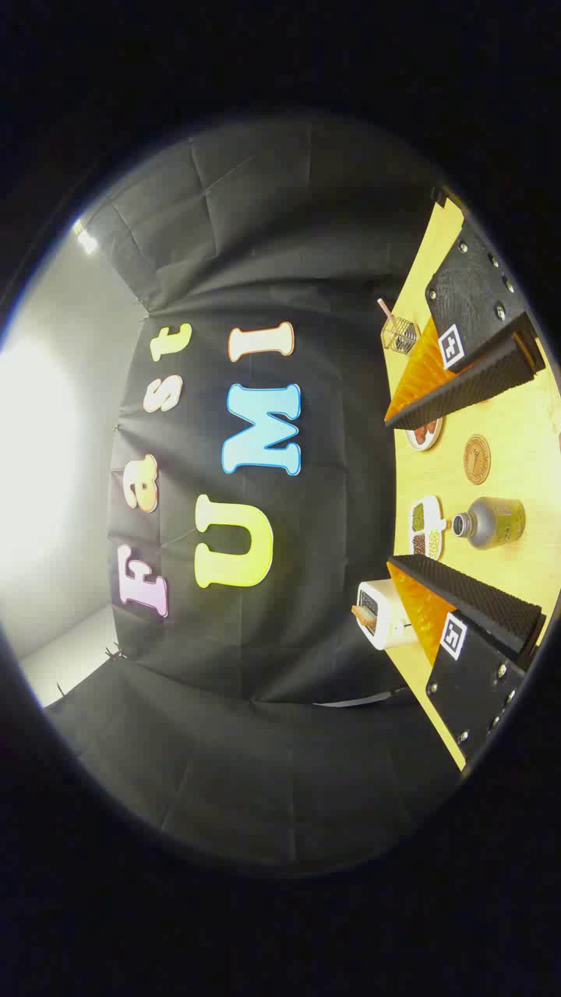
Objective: Take the bottle from table, then pour the juice into the cup, finally place the bottle on the coaster
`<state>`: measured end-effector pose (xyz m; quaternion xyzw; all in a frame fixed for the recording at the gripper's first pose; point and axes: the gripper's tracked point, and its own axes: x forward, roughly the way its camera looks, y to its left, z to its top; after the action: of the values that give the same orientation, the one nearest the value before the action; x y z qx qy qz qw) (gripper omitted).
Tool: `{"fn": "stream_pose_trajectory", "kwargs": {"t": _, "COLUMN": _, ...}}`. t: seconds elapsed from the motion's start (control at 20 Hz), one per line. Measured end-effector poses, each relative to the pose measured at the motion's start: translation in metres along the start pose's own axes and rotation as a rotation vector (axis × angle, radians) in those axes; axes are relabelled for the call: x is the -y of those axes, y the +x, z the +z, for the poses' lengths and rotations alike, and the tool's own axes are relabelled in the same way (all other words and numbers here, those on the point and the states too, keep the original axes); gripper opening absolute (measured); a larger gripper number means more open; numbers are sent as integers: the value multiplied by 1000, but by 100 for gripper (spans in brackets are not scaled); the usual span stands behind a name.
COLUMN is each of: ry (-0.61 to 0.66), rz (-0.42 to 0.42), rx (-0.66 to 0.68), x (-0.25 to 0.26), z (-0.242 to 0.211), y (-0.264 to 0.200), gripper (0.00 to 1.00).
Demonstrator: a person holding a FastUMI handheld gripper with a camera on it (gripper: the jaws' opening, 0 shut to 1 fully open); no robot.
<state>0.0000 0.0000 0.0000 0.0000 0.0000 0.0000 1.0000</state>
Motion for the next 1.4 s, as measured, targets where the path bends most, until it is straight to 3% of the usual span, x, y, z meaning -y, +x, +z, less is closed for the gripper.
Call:
{"fn": "stream_pose_trajectory", "kwargs": {"t": 0.5, "ry": 41, "rz": -27, "rx": 8, "x": 13, "z": -11, "y": 2, "gripper": 98}}
{"fn": "stream_pose_trajectory", "kwargs": {"t": 0.9, "ry": -7, "rz": -49, "rx": 3, "x": 17, "z": -36, "y": 9, "gripper": 98}}
{"fn": "stream_pose_trajectory", "kwargs": {"t": 1.4, "ry": 18, "rz": 28, "rx": -12, "x": -6, "z": -107, "y": 34, "gripper": 98}}
